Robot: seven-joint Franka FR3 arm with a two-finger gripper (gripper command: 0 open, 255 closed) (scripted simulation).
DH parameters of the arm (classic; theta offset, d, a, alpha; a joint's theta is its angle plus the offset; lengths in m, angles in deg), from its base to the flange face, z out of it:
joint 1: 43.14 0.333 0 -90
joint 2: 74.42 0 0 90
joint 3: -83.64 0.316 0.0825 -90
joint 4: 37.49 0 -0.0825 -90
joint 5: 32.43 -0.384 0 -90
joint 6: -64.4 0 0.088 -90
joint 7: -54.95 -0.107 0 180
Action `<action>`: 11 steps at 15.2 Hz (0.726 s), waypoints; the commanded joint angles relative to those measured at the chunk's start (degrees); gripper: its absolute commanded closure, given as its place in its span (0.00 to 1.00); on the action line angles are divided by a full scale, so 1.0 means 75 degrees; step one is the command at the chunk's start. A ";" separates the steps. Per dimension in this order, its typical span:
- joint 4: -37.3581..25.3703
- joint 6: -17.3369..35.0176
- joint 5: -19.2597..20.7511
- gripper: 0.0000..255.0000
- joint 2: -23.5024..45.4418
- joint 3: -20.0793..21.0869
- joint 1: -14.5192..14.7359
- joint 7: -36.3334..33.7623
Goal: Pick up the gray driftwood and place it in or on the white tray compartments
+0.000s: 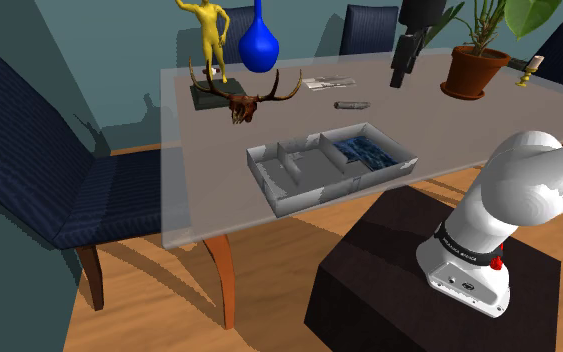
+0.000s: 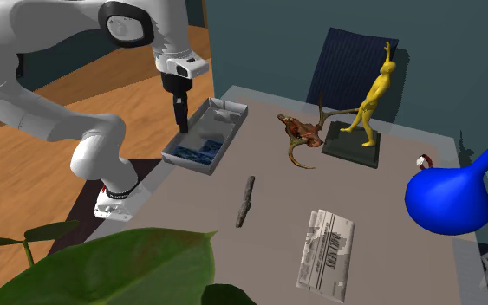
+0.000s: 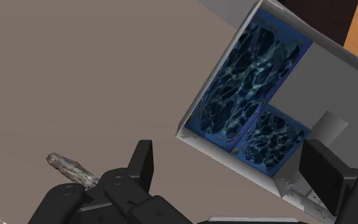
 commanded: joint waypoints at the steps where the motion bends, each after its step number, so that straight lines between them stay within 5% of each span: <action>1: 0.0000 0.0000 0.0000 0.00 0.0000 0.0000 0.0000 0.0000; 11: 0.1011 0.2451 0.1774 0.00 0.0567 -0.2185 0.0720 0.4596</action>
